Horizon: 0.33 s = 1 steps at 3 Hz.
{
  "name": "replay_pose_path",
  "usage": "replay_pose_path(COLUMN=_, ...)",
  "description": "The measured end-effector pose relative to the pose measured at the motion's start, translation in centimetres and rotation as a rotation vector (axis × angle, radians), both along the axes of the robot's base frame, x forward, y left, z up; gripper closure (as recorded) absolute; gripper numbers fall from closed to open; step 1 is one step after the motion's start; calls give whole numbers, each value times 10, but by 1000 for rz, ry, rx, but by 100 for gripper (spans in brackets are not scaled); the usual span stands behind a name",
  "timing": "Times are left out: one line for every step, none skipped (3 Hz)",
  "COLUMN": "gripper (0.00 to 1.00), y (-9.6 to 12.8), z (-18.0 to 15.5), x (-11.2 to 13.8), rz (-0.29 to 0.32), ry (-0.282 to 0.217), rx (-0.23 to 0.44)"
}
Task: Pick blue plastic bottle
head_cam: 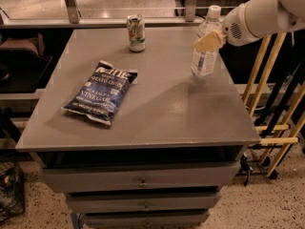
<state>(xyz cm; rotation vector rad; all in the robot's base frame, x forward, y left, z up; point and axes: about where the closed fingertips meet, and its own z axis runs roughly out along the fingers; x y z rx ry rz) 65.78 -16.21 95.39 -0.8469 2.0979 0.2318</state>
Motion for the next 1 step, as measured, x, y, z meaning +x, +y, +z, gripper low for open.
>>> replay_pose_path(gripper=100, y=5, z=22, x=-4, rz=57, ry=-26, rx=-28)
